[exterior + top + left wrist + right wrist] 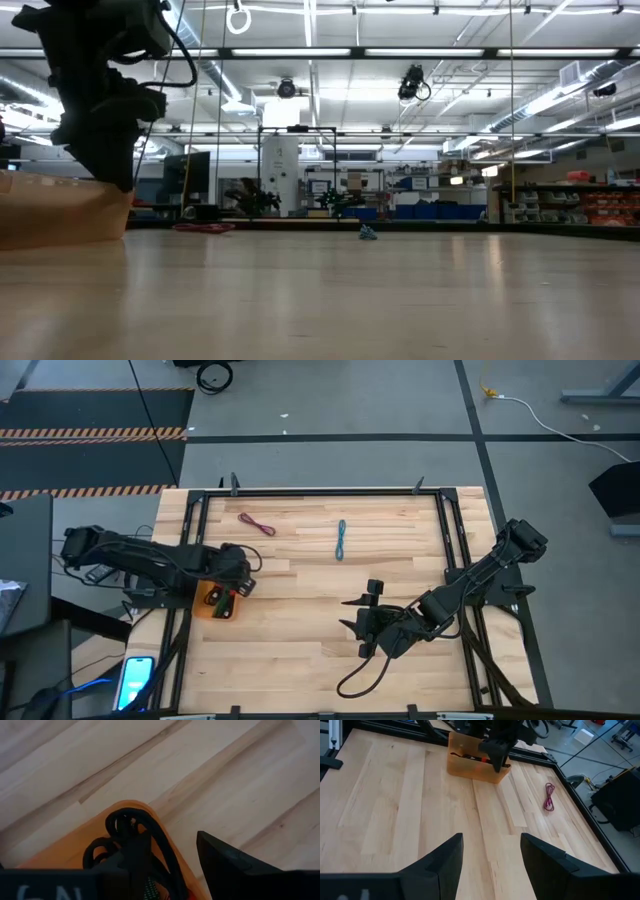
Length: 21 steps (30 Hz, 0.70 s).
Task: Pick and place USB-C Cables
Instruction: Put the black USB cable into the orange bin, then put the pink USB cable into the orange bin
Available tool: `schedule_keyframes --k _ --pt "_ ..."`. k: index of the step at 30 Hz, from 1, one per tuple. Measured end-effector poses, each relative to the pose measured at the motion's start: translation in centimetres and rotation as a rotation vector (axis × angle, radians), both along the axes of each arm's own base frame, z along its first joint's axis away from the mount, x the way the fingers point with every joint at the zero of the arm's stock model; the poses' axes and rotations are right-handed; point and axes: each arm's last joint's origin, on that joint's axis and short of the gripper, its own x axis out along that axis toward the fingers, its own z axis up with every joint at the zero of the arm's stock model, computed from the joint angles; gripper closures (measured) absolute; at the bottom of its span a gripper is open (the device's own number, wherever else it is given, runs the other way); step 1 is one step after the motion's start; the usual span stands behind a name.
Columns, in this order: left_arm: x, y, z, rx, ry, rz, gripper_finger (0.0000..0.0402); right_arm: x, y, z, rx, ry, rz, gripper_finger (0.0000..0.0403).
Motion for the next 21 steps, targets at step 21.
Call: schedule_keyframes --k 21 --pt "-0.4 0.0 2.5 0.015 0.108 0.026 0.0235 0.0 0.0 0.0 0.001 -0.001 0.000 0.0198"
